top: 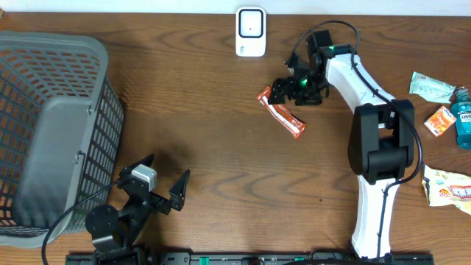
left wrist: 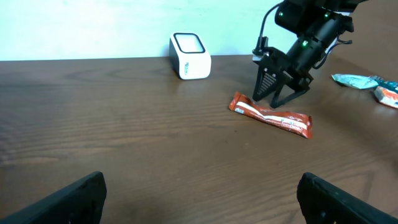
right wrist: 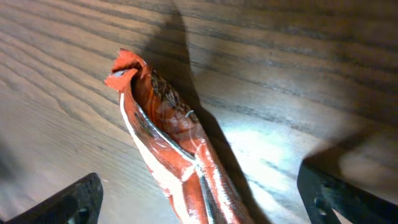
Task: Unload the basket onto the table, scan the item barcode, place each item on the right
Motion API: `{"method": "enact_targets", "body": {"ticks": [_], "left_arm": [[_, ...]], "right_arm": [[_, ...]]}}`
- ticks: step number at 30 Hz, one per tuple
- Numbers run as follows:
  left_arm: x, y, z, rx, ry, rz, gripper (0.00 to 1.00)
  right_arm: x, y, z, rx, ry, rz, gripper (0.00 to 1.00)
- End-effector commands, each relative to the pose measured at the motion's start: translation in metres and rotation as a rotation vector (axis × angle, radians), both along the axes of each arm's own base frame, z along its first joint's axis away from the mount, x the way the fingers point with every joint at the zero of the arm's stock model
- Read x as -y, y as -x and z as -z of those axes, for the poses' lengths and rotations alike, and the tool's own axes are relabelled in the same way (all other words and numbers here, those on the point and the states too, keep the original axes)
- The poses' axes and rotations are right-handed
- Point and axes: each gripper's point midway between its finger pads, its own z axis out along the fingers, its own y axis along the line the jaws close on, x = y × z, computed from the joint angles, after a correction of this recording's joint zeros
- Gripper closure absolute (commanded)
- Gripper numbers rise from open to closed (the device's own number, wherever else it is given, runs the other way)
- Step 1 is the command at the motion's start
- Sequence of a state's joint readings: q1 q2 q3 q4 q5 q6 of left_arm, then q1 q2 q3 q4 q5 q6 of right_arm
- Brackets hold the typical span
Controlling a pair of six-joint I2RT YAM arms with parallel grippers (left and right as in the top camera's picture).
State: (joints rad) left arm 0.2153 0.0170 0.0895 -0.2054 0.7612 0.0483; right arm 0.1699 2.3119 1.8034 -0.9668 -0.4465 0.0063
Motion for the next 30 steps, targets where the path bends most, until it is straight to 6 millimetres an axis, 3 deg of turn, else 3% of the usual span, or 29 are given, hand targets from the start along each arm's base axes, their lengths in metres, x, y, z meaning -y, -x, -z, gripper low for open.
{"method": "enact_targets", "body": {"ticks": [1,8,16,19,20,24,30], "left_arm": [[0.002,0.002,0.011,-0.035,0.015,0.011,0.02],[0.002,0.002,0.011,-0.035,0.015,0.011,0.02],[0.002,0.002,0.011,-0.035,0.015,0.011,0.02],[0.002,0.002,0.011,-0.035,0.015,0.011,0.02],[0.002,0.002,0.011,-0.035,0.015,0.011,0.02],[0.002,0.002,0.011,-0.035,0.015,0.011,0.02],[0.002,0.002,0.011,-0.035,0.015,0.011,0.02]], "right_arm": [[0.032,0.027,0.073,-0.045,0.161,-0.205,0.01],[0.012,0.065,0.1,-0.065,0.151,-0.461,0.01],[-0.015,0.097,0.117,-0.094,0.187,-0.567,0.01],[-0.018,0.103,0.122,-0.097,0.189,-0.573,0.11],[-0.018,0.105,0.125,-0.104,0.189,-0.574,0.24],[-0.011,0.11,0.132,-0.135,0.187,-0.562,0.59],[-0.009,0.121,0.129,-0.17,0.103,-0.599,0.71]]}}
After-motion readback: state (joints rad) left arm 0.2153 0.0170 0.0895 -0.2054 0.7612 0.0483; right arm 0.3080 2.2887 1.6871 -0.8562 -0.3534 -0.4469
